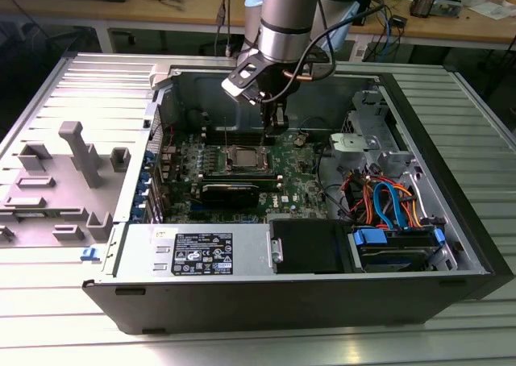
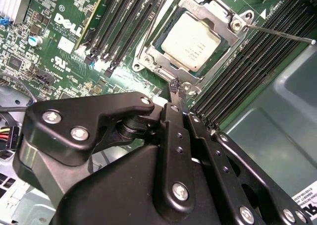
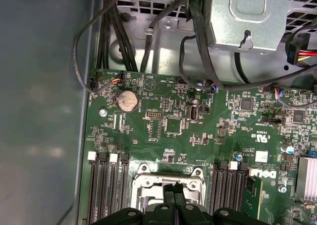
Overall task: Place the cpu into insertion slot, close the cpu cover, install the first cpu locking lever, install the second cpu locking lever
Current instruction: 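Close the cpu cover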
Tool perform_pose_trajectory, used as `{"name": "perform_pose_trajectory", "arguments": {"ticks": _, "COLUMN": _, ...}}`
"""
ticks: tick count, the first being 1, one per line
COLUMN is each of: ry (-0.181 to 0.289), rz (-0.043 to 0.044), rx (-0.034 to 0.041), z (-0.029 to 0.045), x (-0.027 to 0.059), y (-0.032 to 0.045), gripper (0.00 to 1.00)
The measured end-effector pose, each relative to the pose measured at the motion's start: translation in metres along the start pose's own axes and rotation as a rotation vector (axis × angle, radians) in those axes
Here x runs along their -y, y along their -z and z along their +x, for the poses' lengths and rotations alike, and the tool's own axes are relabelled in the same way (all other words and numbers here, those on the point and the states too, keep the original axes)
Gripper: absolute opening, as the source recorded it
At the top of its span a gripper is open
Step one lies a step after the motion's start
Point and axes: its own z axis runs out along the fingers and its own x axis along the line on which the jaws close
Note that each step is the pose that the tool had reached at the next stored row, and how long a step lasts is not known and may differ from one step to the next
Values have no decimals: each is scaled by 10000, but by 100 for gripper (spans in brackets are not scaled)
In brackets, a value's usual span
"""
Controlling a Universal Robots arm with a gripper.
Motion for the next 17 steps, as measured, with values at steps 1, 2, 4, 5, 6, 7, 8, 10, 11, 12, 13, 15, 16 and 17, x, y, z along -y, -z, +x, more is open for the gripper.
{"name": "perform_pose_trajectory", "arguments": {"ticks": 1, "ry": -1, "rz": 1, "rx": 1, "z": 0, "x": 4, "y": 0, "gripper": 11}}
{"name": "perform_pose_trajectory", "arguments": {"ticks": 2, "ry": -2, "rz": 3, "rx": -1, "z": 1, "x": 13, "y": -2, "gripper": 11}}
{"name": "perform_pose_trajectory", "arguments": {"ticks": 4, "ry": 8, "rz": 1, "rx": -1, "z": 11, "x": 97, "y": -23, "gripper": 11}}
{"name": "perform_pose_trajectory", "arguments": {"ticks": 5, "ry": 23, "rz": 1, "rx": 0, "z": 16, "x": 145, "y": -37, "gripper": 11}}
{"name": "perform_pose_trajectory", "arguments": {"ticks": 6, "ry": 34, "rz": 1, "rx": 1, "z": 19, "x": 175, "y": -47, "gripper": 11}}
{"name": "perform_pose_trajectory", "arguments": {"ticks": 7, "ry": 43, "rz": 0, "rx": 2, "z": 23, "x": 210, "y": -56, "gripper": 11}}
{"name": "perform_pose_trajectory", "arguments": {"ticks": 8, "ry": 55, "rz": 0, "rx": 3, "z": 27, "x": 252, "y": -64, "gripper": 11}}
{"name": "perform_pose_trajectory", "arguments": {"ticks": 10, "ry": 88, "rz": -4, "rx": 1, "z": 35, "x": 317, "y": -76, "gripper": 11}}
{"name": "perform_pose_trajectory", "arguments": {"ticks": 11, "ry": 95, "rz": -4, "rx": 2, "z": 37, "x": 337, "y": -80, "gripper": 11}}
{"name": "perform_pose_trajectory", "arguments": {"ticks": 12, "ry": 106, "rz": -5, "rx": 4, "z": 42, "x": 387, "y": -89, "gripper": 11}}
{"name": "perform_pose_trajectory", "arguments": {"ticks": 13, "ry": 113, "rz": -5, "rx": 3, "z": 44, "x": 409, "y": -93, "gripper": 11}}
{"name": "perform_pose_trajectory", "arguments": {"ticks": 15, "ry": 117, "rz": -5, "rx": 5, "z": 46, "x": 429, "y": -96, "gripper": 11}}
{"name": "perform_pose_trajectory", "arguments": {"ticks": 16, "ry": 118, "rz": -4, "rx": 6, "z": 46, "x": 429, "y": -96, "gripper": 11}}
{"name": "perform_pose_trajectory", "arguments": {"ticks": 17, "ry": 118, "rz": -5, "rx": 5, "z": 46, "x": 429, "y": -96, "gripper": 11}}
